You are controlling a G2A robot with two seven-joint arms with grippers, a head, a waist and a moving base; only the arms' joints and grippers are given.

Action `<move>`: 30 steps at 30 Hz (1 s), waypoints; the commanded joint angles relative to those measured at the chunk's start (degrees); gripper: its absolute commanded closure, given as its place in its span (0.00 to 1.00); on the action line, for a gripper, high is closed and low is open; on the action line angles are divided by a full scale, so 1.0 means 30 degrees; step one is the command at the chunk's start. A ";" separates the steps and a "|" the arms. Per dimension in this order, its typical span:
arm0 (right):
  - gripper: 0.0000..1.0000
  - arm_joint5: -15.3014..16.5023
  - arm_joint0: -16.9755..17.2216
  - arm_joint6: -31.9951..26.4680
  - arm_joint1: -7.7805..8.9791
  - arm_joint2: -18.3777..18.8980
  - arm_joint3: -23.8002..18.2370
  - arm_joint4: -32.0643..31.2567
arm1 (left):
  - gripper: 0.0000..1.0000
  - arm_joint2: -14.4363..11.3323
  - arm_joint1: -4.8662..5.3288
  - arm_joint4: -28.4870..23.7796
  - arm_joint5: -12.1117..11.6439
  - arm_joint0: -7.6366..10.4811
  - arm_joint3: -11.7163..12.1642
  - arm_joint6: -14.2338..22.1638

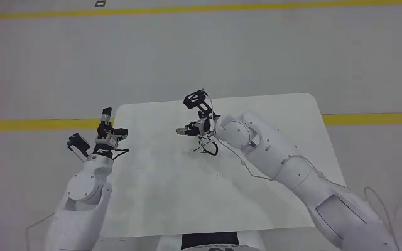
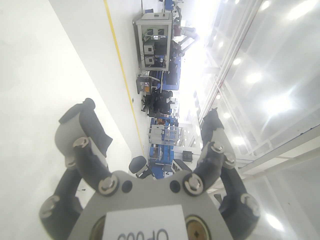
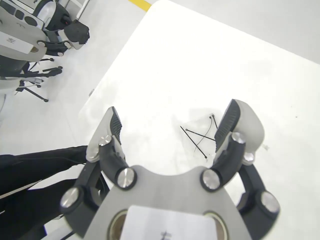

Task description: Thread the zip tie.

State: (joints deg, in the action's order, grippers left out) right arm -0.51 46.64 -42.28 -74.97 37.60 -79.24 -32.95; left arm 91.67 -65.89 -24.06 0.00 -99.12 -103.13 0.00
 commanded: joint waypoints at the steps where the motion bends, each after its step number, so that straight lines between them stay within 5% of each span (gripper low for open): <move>1: 0.00 -0.0006 0.0005 0.0010 0.0003 0.0005 -0.0001 -0.0005 | 0.00 0.0000 0.0000 0.0000 0.0000 0.0000 0.0000 0.0000; 8: 0.00 0.0310 -0.0364 -0.1050 -0.0085 -0.0465 0.0135 -0.0475 | 0.00 0.0000 0.0000 0.0000 0.0000 0.0000 0.0000 0.0000; 18: 0.00 -0.0236 -0.3246 -0.6266 -0.1844 -0.2730 0.3902 0.1792 | 0.00 0.0000 0.0000 0.0000 0.0000 0.0000 0.0000 0.0000; 27: 0.00 -0.0236 -0.3246 -0.6266 -0.1844 -0.2730 0.3902 0.1792 | 0.00 0.0000 0.0000 0.0000 0.0000 0.0000 0.0000 0.0000; 30: 0.00 -0.0457 -0.3557 -0.7367 -0.2079 -0.3827 0.3938 0.0068 | 0.00 0.0000 0.0000 0.0000 0.0000 0.0000 0.0000 0.0000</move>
State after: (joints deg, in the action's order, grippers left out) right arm -1.15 36.41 -62.03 -80.83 28.44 -67.57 -28.58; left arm 91.67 -65.89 -24.06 0.00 -99.12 -103.13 0.00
